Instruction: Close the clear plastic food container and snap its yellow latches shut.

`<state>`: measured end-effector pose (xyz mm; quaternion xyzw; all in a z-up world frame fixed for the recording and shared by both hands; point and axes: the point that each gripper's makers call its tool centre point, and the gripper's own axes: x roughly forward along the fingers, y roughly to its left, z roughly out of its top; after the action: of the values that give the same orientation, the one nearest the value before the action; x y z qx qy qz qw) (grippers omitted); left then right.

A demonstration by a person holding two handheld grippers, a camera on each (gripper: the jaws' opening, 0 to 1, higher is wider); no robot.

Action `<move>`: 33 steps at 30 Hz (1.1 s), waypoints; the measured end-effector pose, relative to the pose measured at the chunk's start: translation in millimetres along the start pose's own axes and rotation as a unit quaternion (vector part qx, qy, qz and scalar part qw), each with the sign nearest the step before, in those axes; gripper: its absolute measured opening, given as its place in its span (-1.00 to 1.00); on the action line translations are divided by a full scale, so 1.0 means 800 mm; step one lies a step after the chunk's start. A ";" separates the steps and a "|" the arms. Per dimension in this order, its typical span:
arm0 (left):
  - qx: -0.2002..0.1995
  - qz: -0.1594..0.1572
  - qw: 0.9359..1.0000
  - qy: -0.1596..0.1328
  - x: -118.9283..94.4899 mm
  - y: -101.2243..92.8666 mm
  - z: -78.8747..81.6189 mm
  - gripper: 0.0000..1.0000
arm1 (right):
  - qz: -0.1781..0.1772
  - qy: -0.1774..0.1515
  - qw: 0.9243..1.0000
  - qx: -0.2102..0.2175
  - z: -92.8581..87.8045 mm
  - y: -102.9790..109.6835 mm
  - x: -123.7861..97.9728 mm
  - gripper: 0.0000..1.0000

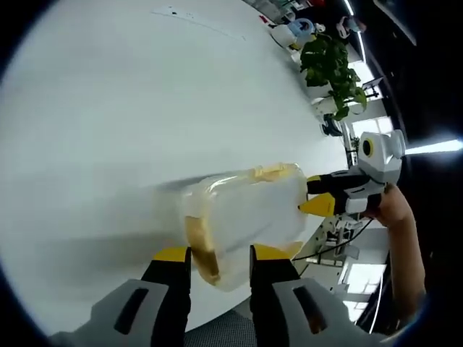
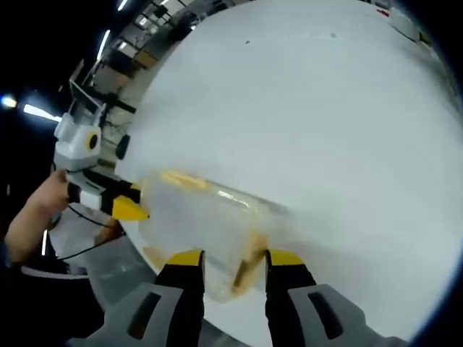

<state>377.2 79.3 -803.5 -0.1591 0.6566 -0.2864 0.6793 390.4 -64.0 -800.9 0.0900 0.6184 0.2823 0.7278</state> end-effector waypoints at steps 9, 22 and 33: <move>-0.035 -0.007 0.999 0.014 0.008 -0.002 -0.009 -0.50 | -0.011 0.001 1.000 -0.001 0.006 0.001 0.002 -0.45; -0.017 0.003 1.000 0.016 0.027 -0.001 -0.002 -0.47 | 0.008 -0.016 0.999 0.033 0.008 0.004 0.003 -0.56; 0.007 -0.001 1.000 0.025 0.008 0.001 -0.010 -0.41 | 0.014 -0.005 0.999 0.038 -0.005 0.014 0.007 -0.52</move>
<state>369.0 77.6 -810.0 -0.1478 0.6715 -0.2949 0.6635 383.7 -52.4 -801.0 0.1275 0.6240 0.2683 0.7228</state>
